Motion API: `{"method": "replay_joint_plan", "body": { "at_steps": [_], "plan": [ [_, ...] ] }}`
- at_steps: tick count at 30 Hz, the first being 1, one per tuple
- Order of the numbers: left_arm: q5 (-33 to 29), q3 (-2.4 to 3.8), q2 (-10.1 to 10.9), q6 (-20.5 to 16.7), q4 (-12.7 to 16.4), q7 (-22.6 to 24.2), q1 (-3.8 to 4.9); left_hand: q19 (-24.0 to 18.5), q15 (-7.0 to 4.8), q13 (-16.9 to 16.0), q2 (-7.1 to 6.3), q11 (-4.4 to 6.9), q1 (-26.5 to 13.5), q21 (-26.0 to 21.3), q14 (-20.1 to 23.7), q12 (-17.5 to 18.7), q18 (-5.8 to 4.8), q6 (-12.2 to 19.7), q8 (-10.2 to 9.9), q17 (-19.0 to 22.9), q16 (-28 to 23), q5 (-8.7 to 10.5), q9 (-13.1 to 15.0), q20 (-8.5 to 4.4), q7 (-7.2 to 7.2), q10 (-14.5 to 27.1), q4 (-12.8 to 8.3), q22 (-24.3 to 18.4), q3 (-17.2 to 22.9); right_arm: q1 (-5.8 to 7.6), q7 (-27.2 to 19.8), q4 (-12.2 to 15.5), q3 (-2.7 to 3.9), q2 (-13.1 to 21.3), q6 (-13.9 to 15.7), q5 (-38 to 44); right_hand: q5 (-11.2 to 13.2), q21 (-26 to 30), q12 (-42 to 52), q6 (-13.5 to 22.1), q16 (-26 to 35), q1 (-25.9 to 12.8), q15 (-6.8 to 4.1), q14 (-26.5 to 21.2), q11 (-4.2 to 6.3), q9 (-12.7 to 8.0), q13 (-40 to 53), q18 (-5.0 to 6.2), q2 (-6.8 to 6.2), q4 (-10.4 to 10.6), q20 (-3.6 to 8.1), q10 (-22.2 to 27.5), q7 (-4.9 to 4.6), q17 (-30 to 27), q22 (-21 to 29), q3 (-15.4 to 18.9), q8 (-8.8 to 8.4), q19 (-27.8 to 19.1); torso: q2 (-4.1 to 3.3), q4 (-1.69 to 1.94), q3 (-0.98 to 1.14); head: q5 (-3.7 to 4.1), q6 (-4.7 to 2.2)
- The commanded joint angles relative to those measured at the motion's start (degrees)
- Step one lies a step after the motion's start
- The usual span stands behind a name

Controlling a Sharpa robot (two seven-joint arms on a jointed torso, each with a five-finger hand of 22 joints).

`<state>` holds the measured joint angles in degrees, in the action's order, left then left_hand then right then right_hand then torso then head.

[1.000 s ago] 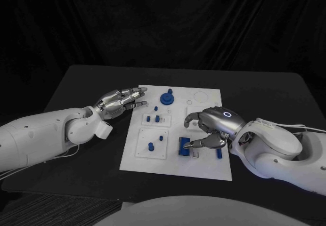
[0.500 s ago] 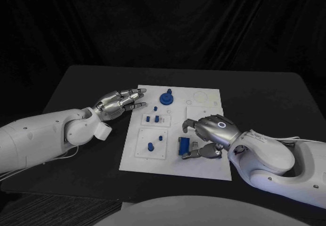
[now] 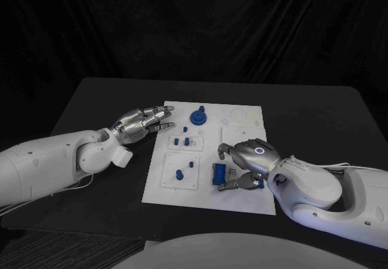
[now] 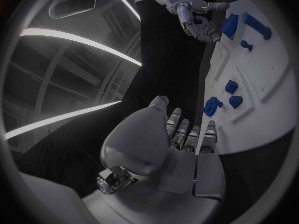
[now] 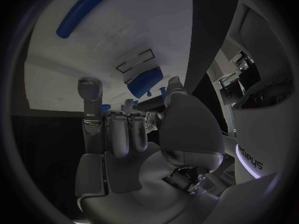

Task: Assemble the parts on the task board

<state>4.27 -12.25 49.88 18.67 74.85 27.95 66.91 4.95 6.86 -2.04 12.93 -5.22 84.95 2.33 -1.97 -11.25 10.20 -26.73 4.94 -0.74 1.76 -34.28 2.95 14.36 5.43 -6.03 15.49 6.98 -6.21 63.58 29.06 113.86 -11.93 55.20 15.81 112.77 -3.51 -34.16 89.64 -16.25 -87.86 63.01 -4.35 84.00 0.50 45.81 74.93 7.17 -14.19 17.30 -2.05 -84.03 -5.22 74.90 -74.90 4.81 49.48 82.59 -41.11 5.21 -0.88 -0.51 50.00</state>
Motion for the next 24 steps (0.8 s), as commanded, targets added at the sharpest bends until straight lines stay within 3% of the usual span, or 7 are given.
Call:
{"method": "replay_joint_plan", "body": {
  "at_steps": [1, 8, 14, 16, 18, 22, 24],
  "plan": [
    [-0.2, 0.05, -0.05, 1.0, 0.09, 0.44, -0.11, 0.16, 0.56, -0.07, 0.01, -0.49, 0.51, -0.03, -0.09, -0.36, 0.23, -0.08, 0.31, -0.1, 0.38, -0.24, 0.06, 0.21, 0.1, 0.01, 0.0, 0.04, 0.23, -0.2, 2.06, -0.37, 0.01, -0.24, -1.95, 1.11, -1.79, 0.51, 0.36, 0.57, 0.35, 0.01, 0.37, 4.77, -0.36, -0.5, 15.07, 0.93, 1.21, -0.22, -0.03, -5.97, -0.06, 9.18, -2.08, -0.67, 0.73, -0.06, -0.05, 0.05, -0.03, 0.2, 0.0],
    [-0.2, 0.05, -0.1, 1.17, 0.12, 0.3, -0.13, 0.23, 0.65, -0.08, -0.02, -0.48, 0.54, 0.0, -0.14, -0.41, 0.23, -0.09, 0.33, -0.12, 0.42, -0.23, 0.06, 0.24, 0.11, 0.0, -0.02, 0.12, 0.25, -0.46, 1.86, -0.6, 0.01, -0.83, -2.2, 1.12, -6.16, 0.96, 0.36, 0.29, 0.33, 0.79, 0.37, 4.8, -0.32, -1.41, 15.07, 0.95, 2.31, -0.29, -0.06, -5.97, 0.01, 9.27, -1.92, -1.69, 2.36, 0.19, -0.04, 0.03, -0.04, 0.14, 0.0],
    [-0.2, 0.05, -0.11, 1.26, 0.11, 0.22, -0.14, 0.23, 0.65, -0.08, -0.02, -0.48, 0.54, 0.0, -0.14, -0.41, 0.23, -0.09, 0.33, -0.12, 0.42, -0.23, 0.06, 0.24, 0.11, 0.0, -0.02, 0.12, 0.25, -0.59, 1.36, -0.66, 0.02, -1.11, -1.99, 1.12, -17.51, 1.31, 0.36, -0.41, 0.33, 1.93, 0.2, 4.82, -0.09, -2.9, 15.07, 0.94, 4.23, -0.42, 0.09, -5.97, 0.28, 9.36, -1.88, -3.25, 4.35, 0.58, -0.03, 0.04, -0.05, 0.08, 0.0],
    [-0.2, 0.05, -0.12, 1.3, 0.1, 0.18, -0.14, 0.29, 0.76, -0.07, -0.02, -0.49, 0.56, 0.03, -0.18, -0.39, 0.23, -0.05, 0.33, -0.13, 0.46, -0.22, 0.06, 0.28, 0.11, 0.01, -0.03, 0.16, 0.28, -0.62, 1.14, -0.66, 0.02, -1.16, -1.99, 1.12, -19.77, 1.29, 0.36, -0.63, 0.32, 2.03, 0.14, 4.83, -0.06, -3.26, 15.07, 0.91, 4.55, -0.45, 0.12, -5.97, 0.34, 9.39, -1.91, -3.49, 4.67, 0.66, -0.01, 0.02, -0.06, 0.08, 0.0],
    [-0.2, 0.05, -0.12, 1.36, 0.09, 0.14, -0.15, 0.29, 0.76, -0.07, -0.02, -0.49, 0.56, 0.03, -0.18, -0.39, 0.23, -0.05, 0.33, -0.13, 0.46, -0.22, 0.06, 0.28, 0.11, 0.01, -0.03, 0.16, 0.28, -0.64, 0.99, -0.68, 0.02, -1.24, -2.01, 1.12, -24.58, 1.32, 0.36, -1.07, 0.28, 2.21, 0.05, 4.86, 0.06, -4.0, 15.07, 0.9, 4.89, -0.52, 0.21, -5.97, 0.47, 9.5, -1.96, -3.85, 5.12, 0.82, -0.03, 0.01, -0.02, 0.09, 0.0],
    [-0.2, 0.05, -0.13, 1.42, 0.06, 0.11, -0.15, 0.29, 0.76, -0.07, -0.02, -0.49, 0.56, 0.03, -0.18, -0.39, 0.23, -0.05, 0.33, -0.13, 0.46, -0.22, 0.06, 0.28, 0.11, 0.01, -0.03, 0.16, 0.28, -0.66, 0.67, -0.69, 0.02, -1.36, -1.86, 0.74, -25.67, 1.14, 0.36, -1.22, 0.23, 2.27, 0.03, 4.88, 0.09, -4.32, 15.07, 0.86, 5.05, -0.54, 0.23, -5.97, 0.5, 9.61, -2.03, -3.97, 5.25, 0.91, -0.08, 0.05, -0.02, 0.1, 0.0],
    [-0.2, 0.05, -0.14, 1.42, 0.03, 0.1, -0.15, 0.36, 0.89, -0.07, 0.0, -0.49, 0.58, 0.07, -0.25, -0.44, 0.23, -0.07, 0.36, -0.15, 0.51, -0.22, 0.06, 0.35, 0.11, 0.0, -0.02, 0.21, 0.33, -0.67, 0.44, -0.7, 0.02, -1.38, -1.6, 0.29, -29.07, 1.22, 0.36, -1.86, 0.17, 2.61, -0.04, 4.92, 0.16, -5.12, 15.07, 0.85, 5.62, -0.61, 0.29, -5.97, 0.59, 9.77, -2.1, -4.48, 5.62, 1.05, -0.05, 0.05, -0.03, 0.06, 0.0]
  ]
}}
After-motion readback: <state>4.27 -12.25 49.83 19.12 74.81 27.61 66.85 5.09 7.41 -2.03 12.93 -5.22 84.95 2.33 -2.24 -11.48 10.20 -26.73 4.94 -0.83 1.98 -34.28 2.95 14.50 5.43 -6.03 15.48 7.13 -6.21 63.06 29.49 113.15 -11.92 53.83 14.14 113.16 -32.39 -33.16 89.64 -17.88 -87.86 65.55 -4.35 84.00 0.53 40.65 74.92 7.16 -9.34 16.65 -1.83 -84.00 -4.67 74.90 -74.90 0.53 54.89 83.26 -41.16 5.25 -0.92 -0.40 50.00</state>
